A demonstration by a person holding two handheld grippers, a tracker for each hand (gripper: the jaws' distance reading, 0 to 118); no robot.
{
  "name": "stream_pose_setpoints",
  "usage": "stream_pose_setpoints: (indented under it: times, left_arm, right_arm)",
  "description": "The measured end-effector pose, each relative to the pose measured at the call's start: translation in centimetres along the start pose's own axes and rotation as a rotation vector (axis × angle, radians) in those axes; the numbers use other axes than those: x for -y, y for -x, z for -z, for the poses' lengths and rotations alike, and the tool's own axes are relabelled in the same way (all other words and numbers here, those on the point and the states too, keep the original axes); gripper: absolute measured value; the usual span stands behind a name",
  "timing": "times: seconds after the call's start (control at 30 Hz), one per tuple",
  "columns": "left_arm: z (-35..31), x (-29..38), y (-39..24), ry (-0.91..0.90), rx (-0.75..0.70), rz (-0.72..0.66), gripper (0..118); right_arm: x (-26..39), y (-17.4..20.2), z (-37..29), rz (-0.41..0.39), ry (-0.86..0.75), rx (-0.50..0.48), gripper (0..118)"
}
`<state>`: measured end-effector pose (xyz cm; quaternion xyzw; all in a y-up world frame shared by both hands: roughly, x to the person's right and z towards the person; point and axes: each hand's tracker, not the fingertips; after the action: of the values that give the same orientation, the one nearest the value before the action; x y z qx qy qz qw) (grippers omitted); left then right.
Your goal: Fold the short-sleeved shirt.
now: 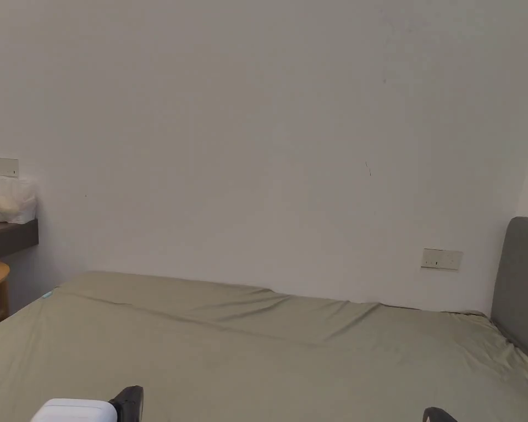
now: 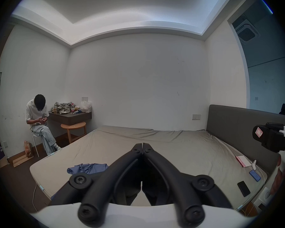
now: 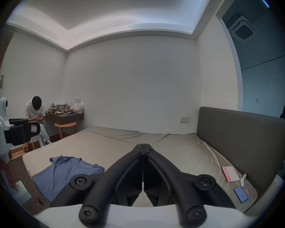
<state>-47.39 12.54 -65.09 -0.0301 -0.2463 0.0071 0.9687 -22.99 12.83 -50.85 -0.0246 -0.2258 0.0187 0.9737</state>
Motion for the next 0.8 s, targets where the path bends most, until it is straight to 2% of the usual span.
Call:
stream_pose_setpoints:
  times: [0.8]
  left_arm:
    - [1.7, 0.6, 0.1, 0.021, -0.026, 0.007, 2]
  right_arm:
    - [0.9, -0.1, 1.7, -0.018, 0.014, 0.017, 8]
